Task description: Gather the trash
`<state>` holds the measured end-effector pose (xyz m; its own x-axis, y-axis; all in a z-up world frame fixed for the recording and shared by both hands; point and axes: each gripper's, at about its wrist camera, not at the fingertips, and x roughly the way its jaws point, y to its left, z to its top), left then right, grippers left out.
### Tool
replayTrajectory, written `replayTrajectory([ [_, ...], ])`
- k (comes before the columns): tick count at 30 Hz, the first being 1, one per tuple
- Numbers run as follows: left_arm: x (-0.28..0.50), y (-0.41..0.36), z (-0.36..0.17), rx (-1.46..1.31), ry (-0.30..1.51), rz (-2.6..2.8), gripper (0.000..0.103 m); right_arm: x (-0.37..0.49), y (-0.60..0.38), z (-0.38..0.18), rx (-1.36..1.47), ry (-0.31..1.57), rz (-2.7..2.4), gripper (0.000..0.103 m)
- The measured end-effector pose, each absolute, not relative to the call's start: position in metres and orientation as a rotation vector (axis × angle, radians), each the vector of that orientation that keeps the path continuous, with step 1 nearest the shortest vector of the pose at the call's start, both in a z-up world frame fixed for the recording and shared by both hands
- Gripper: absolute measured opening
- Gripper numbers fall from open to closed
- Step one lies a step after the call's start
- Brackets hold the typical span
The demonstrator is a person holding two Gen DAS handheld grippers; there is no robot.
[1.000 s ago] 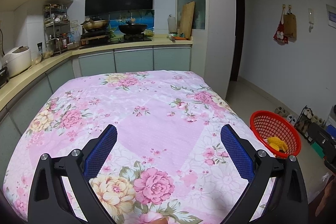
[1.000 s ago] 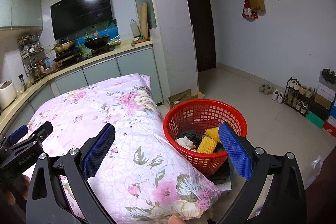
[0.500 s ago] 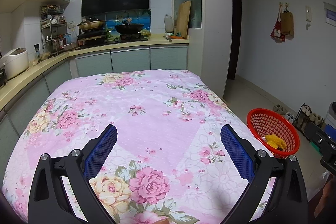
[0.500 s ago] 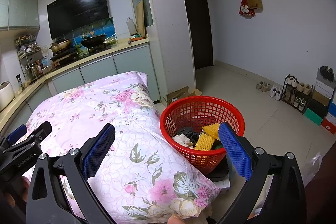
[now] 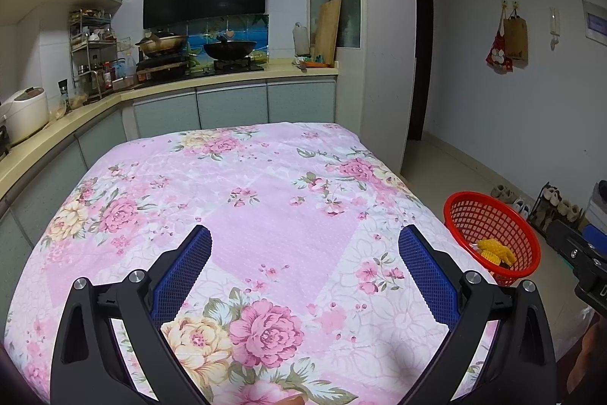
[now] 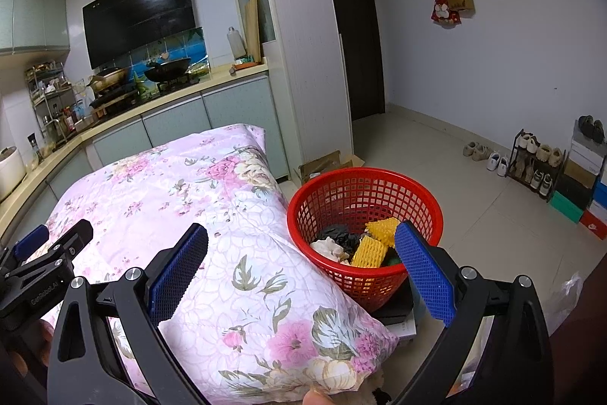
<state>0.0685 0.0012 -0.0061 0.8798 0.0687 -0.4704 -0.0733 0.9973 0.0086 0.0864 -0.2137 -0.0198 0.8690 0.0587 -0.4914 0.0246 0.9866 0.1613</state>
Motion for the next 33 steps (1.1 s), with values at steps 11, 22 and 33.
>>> replayTrajectory([
  [11,0.069,0.000,-0.007,-0.011,0.493,0.068,0.096,0.086,-0.213,-0.020,0.164,0.518,0.018,0.096],
  [22,0.071,0.000,-0.010,-0.019,0.501,0.051,0.096,0.086,-0.214,-0.019,0.165,0.520,0.018,0.096],
  [33,0.069,0.031,-0.017,-0.042,0.518,0.103,0.096,0.081,-0.192,-0.046,0.123,0.564,0.106,0.096],
])
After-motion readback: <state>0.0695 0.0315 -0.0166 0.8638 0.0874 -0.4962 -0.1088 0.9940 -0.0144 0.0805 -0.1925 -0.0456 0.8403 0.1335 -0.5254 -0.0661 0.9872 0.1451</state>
